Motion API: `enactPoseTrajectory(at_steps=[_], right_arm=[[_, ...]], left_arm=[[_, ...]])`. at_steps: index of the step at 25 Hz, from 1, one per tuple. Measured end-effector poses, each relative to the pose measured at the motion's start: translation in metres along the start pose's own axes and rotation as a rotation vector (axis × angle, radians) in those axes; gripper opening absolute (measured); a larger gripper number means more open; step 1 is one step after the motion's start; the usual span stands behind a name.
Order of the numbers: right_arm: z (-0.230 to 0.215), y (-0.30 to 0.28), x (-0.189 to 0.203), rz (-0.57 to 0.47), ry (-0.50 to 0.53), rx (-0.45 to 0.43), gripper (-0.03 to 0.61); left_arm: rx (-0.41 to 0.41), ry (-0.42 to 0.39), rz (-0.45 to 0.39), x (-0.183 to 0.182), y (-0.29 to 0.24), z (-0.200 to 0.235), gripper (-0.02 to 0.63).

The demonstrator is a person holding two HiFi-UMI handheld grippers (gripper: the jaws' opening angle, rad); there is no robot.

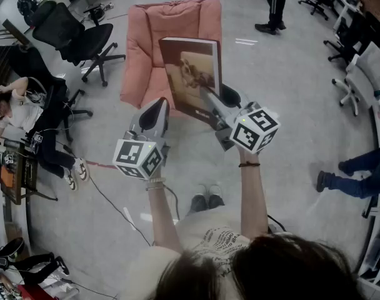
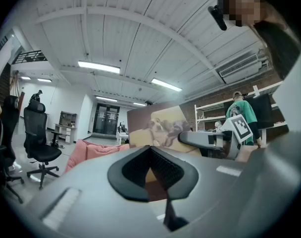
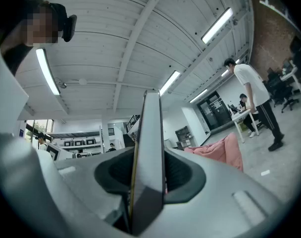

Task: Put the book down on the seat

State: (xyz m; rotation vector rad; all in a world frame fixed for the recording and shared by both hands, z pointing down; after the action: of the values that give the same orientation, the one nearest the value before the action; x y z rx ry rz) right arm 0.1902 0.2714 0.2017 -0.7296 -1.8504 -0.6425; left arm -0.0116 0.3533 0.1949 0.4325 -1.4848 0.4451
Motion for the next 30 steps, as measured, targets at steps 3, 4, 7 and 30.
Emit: enactPoseTrajectory(at_steps=[3, 4, 7, 30], right_arm=[[-0.004, 0.005, 0.000, 0.000, -0.004, 0.003, 0.150], [-0.005, 0.007, 0.000, 0.002, -0.003, 0.006, 0.150], [-0.010, 0.010, -0.001, 0.009, -0.007, 0.018, 0.150], [-0.063, 0.035, 0.002, 0.021, -0.126, 0.054, 0.150]], left_arm=[[-0.003, 0.002, -0.001, 0.001, -0.002, -0.004, -0.011], [-0.003, 0.003, 0.000, 0.001, -0.002, -0.006, -0.010], [-0.006, 0.005, 0.004, 0.002, -0.003, -0.009, -0.010], [-0.074, 0.065, 0.033, 0.026, -0.022, -0.035, -0.009]])
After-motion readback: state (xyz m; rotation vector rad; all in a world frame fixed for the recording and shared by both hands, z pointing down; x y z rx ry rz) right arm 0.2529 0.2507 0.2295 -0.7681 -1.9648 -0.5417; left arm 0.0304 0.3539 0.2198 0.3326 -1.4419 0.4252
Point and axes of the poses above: the fingertips, and each gripper's own axes: y backward along the fingers, z to its left, x out of its underside, the point moved 8 cm from there along y, backward along the fingers, and after that the axes turned 11 degrees about x, right-handed, at the moved point
